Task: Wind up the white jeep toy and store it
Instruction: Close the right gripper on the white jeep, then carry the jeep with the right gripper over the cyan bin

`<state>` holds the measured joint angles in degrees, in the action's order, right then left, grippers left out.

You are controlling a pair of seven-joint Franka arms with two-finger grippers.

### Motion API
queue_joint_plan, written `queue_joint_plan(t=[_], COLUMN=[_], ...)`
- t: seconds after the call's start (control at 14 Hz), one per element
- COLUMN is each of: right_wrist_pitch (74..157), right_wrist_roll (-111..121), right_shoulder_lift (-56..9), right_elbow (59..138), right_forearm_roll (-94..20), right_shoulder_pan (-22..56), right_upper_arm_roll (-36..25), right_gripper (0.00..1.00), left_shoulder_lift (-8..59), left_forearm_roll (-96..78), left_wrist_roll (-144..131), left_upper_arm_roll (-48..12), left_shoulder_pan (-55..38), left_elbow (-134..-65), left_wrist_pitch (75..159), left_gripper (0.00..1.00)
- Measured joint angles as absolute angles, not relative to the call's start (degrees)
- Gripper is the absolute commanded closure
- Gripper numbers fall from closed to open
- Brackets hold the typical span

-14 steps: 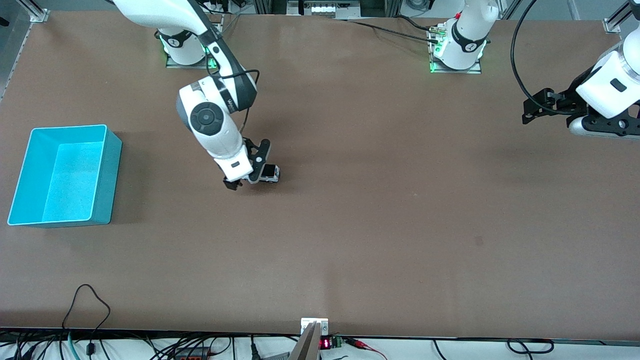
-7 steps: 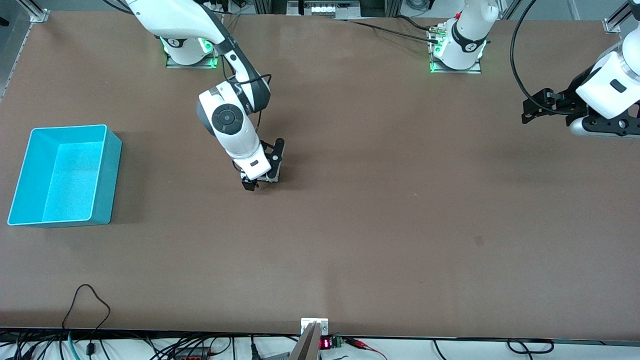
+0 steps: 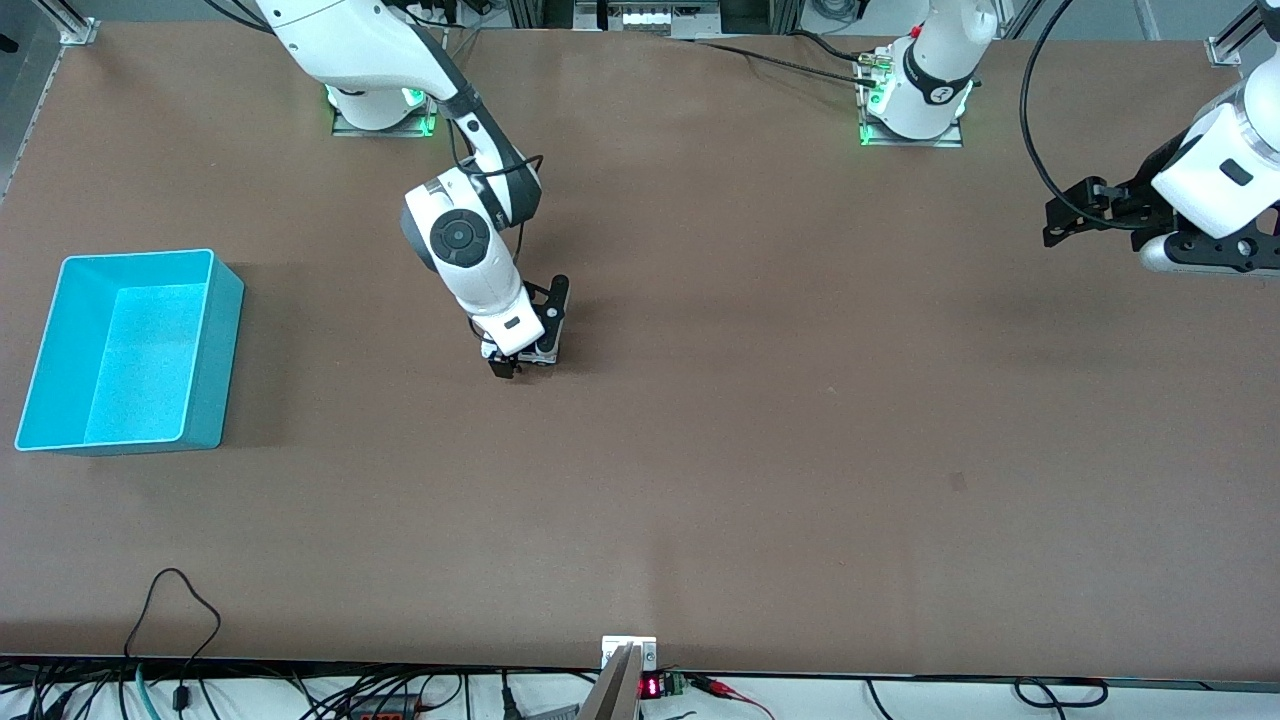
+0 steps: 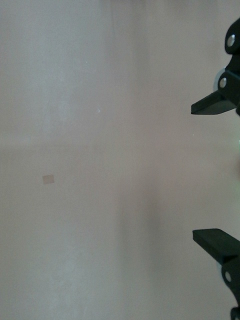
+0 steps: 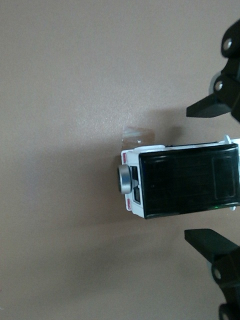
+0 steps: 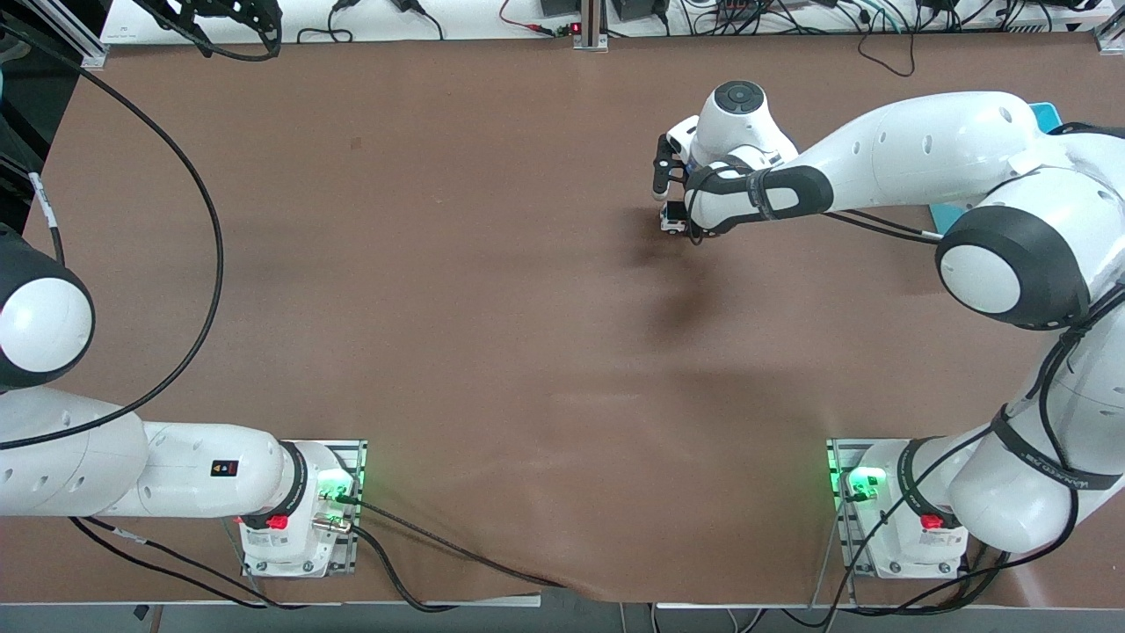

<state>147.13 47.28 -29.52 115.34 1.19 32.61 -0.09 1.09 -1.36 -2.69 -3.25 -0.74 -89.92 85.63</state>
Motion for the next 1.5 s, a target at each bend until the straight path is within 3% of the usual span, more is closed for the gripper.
queue_joint_plan(t=[0.14, 0.71, 1.0, 1.5], right_wrist_pitch=[147.17, 146.39, 135.86, 130.63], right_wrist_roll=[47.83, 47.97, 47.40, 42.26], right_shoulder_lift=[-29.51, -28.67, -25.92, -21.03], right_elbow=[115.34, 114.72, 109.91, 107.98], right_forearm_roll=[1.19, 1.19, 1.18, 1.20], right_shoulder_pan=[32.61, 32.29, 28.71, 26.79], right_upper_arm_roll=[-0.09, -0.81, -2.13, -12.28], right_gripper=[1.00, 1.00, 1.00, 1.00], left_shoulder_lift=[1.09, 1.15, 1.15, 1.15], left_forearm_roll=[-1.36, -1.36, -1.36, -1.36], left_wrist_roll=[-2.86, -2.93, -2.96, -2.97], left_upper_arm_roll=[-3.25, -3.25, -3.24, -3.25], left_shoulder_pan=[-0.74, -0.74, -0.74, -0.75], left_elbow=[-89.89, -89.87, -89.86, -89.79], left_wrist_pitch=[85.55, 85.54, 85.70, 86.21], left_gripper=[0.00, 0.00, 0.00, 0.00])
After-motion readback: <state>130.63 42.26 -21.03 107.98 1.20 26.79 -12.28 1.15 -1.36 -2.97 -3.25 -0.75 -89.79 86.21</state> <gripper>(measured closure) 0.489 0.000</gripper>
